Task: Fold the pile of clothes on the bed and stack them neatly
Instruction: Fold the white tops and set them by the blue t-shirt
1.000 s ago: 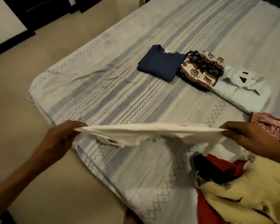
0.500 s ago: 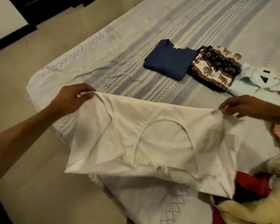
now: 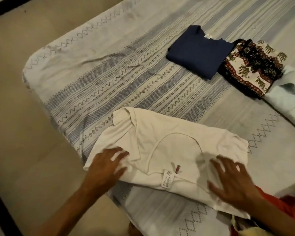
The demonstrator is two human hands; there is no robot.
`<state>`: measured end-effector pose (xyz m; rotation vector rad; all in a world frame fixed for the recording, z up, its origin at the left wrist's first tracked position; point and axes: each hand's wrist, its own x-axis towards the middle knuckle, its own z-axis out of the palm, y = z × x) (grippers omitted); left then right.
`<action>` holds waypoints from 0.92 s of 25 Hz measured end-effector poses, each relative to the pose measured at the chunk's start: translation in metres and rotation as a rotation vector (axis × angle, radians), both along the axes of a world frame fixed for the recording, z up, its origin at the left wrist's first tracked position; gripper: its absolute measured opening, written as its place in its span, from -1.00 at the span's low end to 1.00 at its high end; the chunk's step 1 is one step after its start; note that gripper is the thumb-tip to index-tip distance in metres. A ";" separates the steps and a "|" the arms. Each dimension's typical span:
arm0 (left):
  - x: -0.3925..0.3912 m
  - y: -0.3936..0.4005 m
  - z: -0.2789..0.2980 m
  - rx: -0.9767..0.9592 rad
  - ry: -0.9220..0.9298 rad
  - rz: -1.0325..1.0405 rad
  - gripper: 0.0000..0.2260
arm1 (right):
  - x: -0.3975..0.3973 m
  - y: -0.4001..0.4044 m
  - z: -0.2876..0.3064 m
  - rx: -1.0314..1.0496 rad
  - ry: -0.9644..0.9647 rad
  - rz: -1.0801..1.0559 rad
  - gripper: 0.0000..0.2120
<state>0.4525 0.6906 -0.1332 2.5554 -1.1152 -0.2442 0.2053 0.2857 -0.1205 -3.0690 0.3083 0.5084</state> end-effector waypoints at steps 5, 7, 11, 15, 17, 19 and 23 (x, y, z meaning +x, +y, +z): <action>-0.017 -0.031 -0.038 0.153 -0.127 -0.295 -0.63 | -0.042 0.020 -0.026 -0.114 0.134 0.080 -0.56; -0.014 -0.039 -0.044 0.099 -0.234 -0.351 -0.75 | -0.041 0.022 -0.023 -0.107 0.095 0.126 -0.66; -0.003 -0.046 -0.027 0.052 -0.331 -0.440 -0.78 | -0.040 0.025 -0.006 -0.080 -0.034 0.201 -0.65; 0.003 -0.036 -0.001 -0.004 -0.440 -0.468 -0.72 | -0.046 0.031 0.002 -0.056 -0.107 0.148 -0.84; -0.004 -0.027 0.007 -0.042 -0.502 -0.523 -0.71 | -0.057 0.034 0.001 0.004 -0.154 0.221 -0.85; -0.017 -0.014 0.004 -0.037 -0.537 -0.607 -0.70 | -0.067 0.039 -0.005 0.040 -0.119 0.339 -0.85; -0.036 0.007 -0.025 0.072 -0.465 -0.671 -0.80 | -0.074 0.050 -0.024 0.041 0.020 0.318 -0.84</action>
